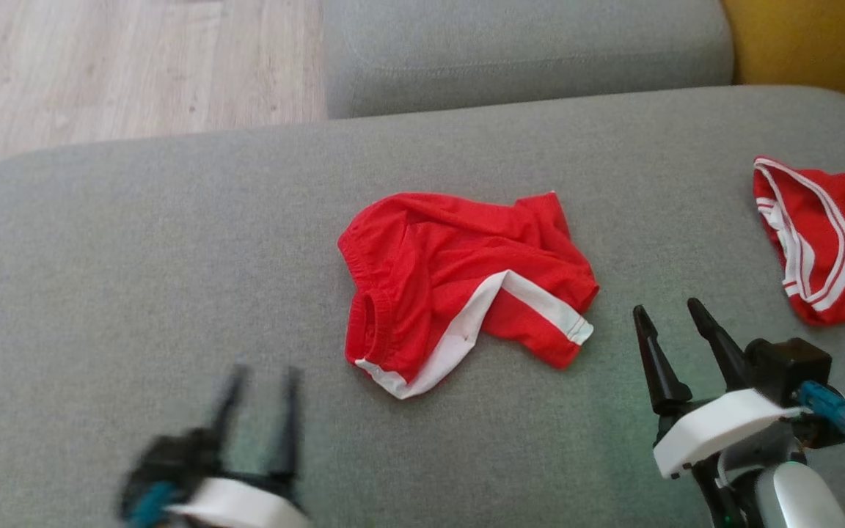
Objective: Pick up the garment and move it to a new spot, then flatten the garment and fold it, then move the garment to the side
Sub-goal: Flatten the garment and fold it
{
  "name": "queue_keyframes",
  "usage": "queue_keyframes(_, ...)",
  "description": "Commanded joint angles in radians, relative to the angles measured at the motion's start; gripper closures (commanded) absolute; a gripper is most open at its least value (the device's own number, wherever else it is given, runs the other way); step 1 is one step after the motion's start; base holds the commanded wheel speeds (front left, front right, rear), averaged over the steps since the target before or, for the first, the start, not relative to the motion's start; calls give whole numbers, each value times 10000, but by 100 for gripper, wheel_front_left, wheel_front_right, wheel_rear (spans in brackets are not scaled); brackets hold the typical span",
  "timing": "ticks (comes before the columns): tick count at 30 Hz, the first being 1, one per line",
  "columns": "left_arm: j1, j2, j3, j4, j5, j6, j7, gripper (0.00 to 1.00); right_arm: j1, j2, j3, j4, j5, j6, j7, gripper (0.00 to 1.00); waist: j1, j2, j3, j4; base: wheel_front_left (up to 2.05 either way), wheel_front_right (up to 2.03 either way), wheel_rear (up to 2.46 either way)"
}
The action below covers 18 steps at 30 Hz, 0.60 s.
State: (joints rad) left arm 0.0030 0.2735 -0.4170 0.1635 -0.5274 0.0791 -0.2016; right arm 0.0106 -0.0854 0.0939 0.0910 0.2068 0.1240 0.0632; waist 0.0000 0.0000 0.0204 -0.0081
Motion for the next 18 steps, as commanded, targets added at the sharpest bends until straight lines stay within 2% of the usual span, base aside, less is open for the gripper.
queue_keyframes(1,-704,-123,16,-69,94,-177,142,0,-324,11,240,-358,5,67,24,0,0,0,148,16,0,0,0)
queue_keyframes(6,-1673,-885,-1137,1498,513,-817,350,0,-618,98,444,-310,26,67,-20,0,0,0,557,-92,0,0,0)
queue_keyframes(10,-2588,-1346,-1419,2869,875,-808,124,0,-871,131,597,-224,34,67,-91,0,0,0,854,-282,0,0,0)
queue_keyframes(14,-3248,-1486,-1591,3931,1091,-884,31,0,-999,139,675,-96,48,67,-162,0,0,0,1061,-524,0,0,0)
queue_keyframes(18,-3688,-1491,-1755,4748,1181,-1172,-82,0,-1069,151,629,52,85,67,-281,0,0,0,1216,-690,0,0,0)
